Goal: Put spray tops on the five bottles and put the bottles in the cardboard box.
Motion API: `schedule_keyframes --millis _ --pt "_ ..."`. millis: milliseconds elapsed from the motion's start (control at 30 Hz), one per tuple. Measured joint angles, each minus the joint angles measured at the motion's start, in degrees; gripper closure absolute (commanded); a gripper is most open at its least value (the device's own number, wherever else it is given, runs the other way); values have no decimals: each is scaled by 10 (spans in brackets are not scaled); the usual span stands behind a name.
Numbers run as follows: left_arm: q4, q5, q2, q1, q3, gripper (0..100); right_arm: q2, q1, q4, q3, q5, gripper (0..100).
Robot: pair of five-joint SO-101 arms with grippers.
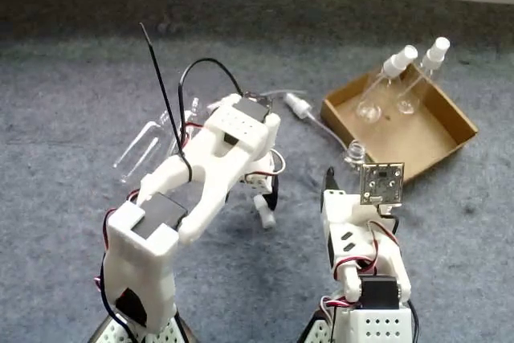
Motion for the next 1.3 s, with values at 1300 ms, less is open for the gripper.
schedule_keyframes --millis 1300 --pt "86 -413 -76 -59 -107 957 0 0 0 0 0 871"
